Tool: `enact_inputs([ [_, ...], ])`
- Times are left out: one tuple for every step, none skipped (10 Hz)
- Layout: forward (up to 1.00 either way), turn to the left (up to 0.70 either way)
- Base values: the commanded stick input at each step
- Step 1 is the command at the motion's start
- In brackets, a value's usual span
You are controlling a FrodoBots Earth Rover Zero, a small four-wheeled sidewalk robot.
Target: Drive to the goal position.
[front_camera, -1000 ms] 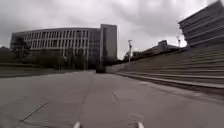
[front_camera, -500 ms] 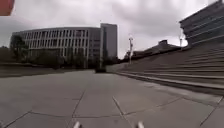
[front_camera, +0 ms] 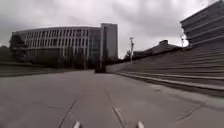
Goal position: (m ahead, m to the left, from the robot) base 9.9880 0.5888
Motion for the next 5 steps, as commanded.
enact_inputs([
  [0.97, 0.0],
  [0.97, 0.0],
  [0.97, 0.0],
  [0.97, 0.0],
  [0.97, 0.0],
])
